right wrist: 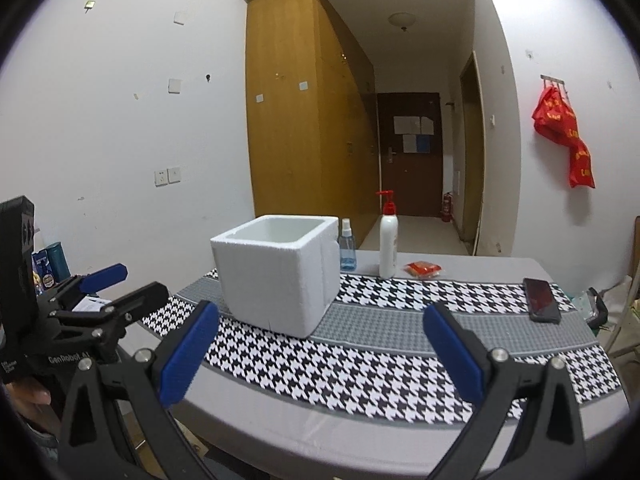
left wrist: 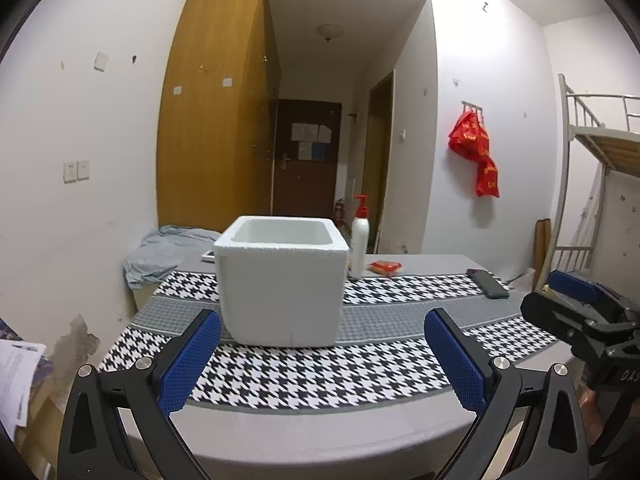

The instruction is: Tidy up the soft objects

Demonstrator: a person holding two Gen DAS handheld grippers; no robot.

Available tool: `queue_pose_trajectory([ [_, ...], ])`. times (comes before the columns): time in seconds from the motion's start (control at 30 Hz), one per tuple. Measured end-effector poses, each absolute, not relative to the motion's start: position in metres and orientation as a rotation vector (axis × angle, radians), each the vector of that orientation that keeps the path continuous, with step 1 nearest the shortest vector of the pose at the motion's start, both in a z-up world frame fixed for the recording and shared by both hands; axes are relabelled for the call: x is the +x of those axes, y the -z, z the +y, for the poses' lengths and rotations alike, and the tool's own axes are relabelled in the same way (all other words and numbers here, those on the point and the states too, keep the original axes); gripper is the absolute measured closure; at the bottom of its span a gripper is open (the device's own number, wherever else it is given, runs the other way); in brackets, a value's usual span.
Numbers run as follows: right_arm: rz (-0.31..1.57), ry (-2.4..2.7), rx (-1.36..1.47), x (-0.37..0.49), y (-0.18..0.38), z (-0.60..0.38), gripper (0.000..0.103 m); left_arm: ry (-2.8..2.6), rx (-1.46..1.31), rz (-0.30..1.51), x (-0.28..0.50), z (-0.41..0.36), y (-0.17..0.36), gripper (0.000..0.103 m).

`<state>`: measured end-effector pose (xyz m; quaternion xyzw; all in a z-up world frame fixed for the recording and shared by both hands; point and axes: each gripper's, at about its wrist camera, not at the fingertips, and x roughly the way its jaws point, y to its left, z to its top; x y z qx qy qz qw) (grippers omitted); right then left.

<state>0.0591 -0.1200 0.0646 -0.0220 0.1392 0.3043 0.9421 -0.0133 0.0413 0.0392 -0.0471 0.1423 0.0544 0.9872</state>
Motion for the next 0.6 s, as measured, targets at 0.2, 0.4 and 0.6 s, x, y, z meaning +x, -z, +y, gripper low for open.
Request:
queue_pose_trajectory([
  [0.2, 0.28, -0.606, -0.046, 0.039, -0.042, -0.125, 0.0, -0.096, -0.086, 0.273, -0.027, 0.039, -0.024, 0.001],
  [0.4, 0.285, -0.589, -0.042, 0.024, -0.028, -0.13, 0.0, -0.097, -0.06, 0.258, -0.043, 0.032, -0.012, 0.001],
  [0.6, 0.295, -0.583, -0.036, 0.014, -0.018, -0.133, 0.0, -0.105, -0.032, 0.243, -0.057, 0.026, -0.008, 0.001],
])
